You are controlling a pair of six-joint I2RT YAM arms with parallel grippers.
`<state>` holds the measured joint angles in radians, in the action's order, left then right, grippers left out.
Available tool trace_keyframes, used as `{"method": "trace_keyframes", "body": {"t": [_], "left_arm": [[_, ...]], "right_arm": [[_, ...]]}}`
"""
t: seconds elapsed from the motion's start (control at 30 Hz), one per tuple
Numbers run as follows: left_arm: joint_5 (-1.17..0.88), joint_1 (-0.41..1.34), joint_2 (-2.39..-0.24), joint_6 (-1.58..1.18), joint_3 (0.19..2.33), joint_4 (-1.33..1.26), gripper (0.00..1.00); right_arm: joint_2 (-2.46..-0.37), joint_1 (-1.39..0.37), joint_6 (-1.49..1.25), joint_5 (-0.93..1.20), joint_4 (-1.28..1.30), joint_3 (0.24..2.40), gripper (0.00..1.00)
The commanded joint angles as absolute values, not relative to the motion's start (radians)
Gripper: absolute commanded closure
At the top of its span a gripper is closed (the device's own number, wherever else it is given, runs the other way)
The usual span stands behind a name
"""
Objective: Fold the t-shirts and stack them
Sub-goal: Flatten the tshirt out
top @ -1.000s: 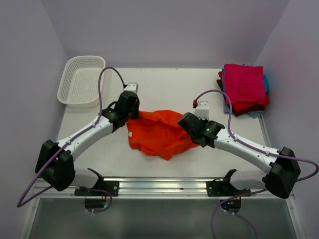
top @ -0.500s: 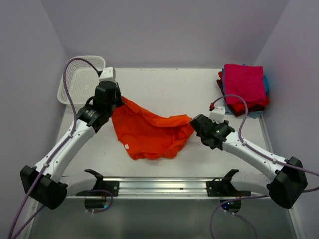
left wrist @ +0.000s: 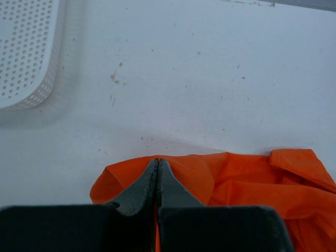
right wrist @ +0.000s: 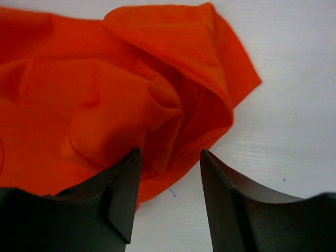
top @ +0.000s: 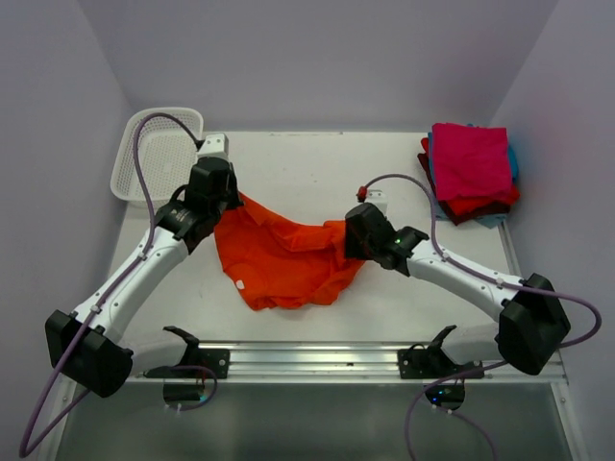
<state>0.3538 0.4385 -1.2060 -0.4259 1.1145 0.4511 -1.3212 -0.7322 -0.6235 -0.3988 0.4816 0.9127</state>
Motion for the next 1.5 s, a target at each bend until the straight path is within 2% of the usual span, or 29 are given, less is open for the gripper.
{"method": "trace_keyframes", "body": {"t": [0.0, 0.37, 0.97, 1.47], "left_arm": [[0.362, 0.428, -1.177, -0.411, 1.106, 0.448, 1.00], [0.348, 0.422, -1.166, -0.414, 1.095, 0.440, 1.00], [0.333, 0.417, -1.147, -0.423, 1.068, 0.436, 1.00], [0.322, 0.417, -1.132, -0.428, 1.040, 0.426, 1.00]], "right_arm": [[-1.327, -0.797, -0.569, -0.245, 0.406, 0.927, 0.48], [-1.226, -0.908, -0.595, -0.244, 0.500, 0.881, 0.53], [-1.506, -0.916, -0.565, -0.374, 0.368, 0.962, 0.53], [-1.486, -0.913, -0.548, -0.423, 0.393, 1.014, 0.55]]}}
